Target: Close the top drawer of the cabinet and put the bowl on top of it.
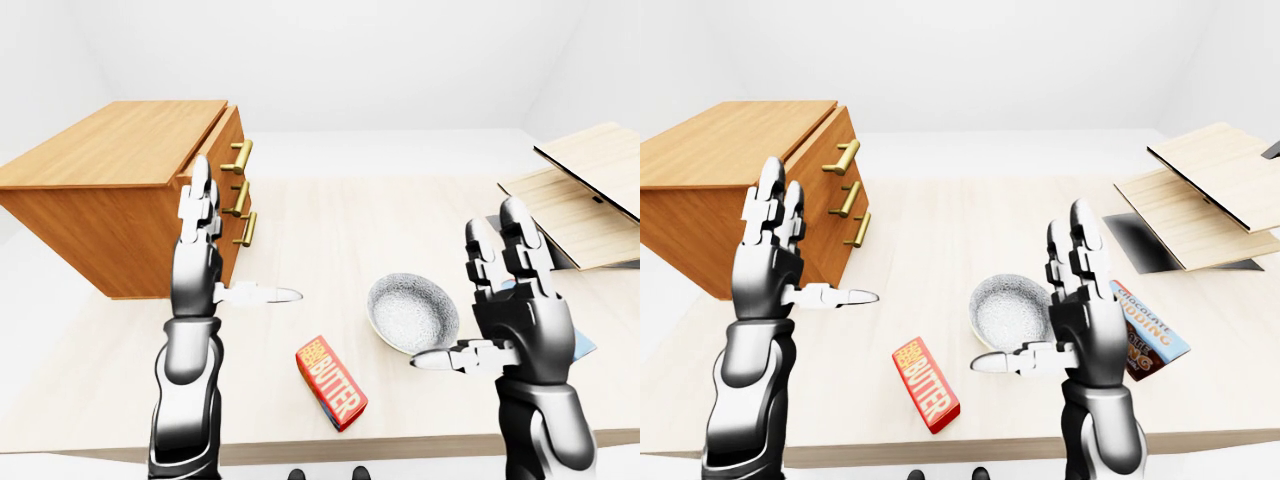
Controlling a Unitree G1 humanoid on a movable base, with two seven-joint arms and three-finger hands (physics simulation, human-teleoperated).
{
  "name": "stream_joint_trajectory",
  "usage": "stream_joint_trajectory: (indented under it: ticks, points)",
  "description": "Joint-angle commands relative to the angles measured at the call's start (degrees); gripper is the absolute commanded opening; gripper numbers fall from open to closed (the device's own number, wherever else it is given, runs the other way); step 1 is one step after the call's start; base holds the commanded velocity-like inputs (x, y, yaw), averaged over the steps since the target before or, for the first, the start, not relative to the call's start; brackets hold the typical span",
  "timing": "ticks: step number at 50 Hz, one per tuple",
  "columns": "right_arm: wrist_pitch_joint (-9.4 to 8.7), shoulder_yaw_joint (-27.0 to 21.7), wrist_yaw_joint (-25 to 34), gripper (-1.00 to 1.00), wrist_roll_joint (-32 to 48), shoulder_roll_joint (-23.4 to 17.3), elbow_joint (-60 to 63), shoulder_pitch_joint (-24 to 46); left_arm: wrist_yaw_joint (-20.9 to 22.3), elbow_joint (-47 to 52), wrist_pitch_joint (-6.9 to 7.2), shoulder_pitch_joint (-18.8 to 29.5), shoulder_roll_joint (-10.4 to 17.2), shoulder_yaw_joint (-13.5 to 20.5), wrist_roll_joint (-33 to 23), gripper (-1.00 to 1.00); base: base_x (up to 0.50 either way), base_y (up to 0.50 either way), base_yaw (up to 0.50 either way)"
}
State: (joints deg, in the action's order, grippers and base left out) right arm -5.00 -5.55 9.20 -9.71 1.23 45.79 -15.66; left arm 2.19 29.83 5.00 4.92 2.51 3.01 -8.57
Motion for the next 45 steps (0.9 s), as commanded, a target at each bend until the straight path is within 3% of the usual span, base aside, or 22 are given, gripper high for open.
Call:
stream_joint_trajectory:
  ticks: [1,19,32,45]
  points:
    - [0.00,-2.8,0.7,1.00,-2.8,-0.4,2.0,0.3,0.8,-18.6,0.00,18.9,1.0,-1.6,-4.0,1.00,0.00,0.00,0.00]
    - [0.00,-3.0,1.6,1.00,-2.1,0.5,1.3,0.4,0.9,-24.0,0.00,21.6,1.5,-1.2,-2.8,1.00,0.00,0.00,0.00]
    - [0.00,-3.3,1.9,1.00,-2.3,0.5,0.5,0.3,2.8,-29.9,0.00,25.7,2.5,0.5,5.2,1.00,0.00,0.00,0.00]
    - [0.00,-3.4,2.0,1.00,-2.4,0.6,0.3,0.2,2.2,-31.2,0.00,26.7,3.5,1.2,8.6,1.00,0.00,0.00,0.00]
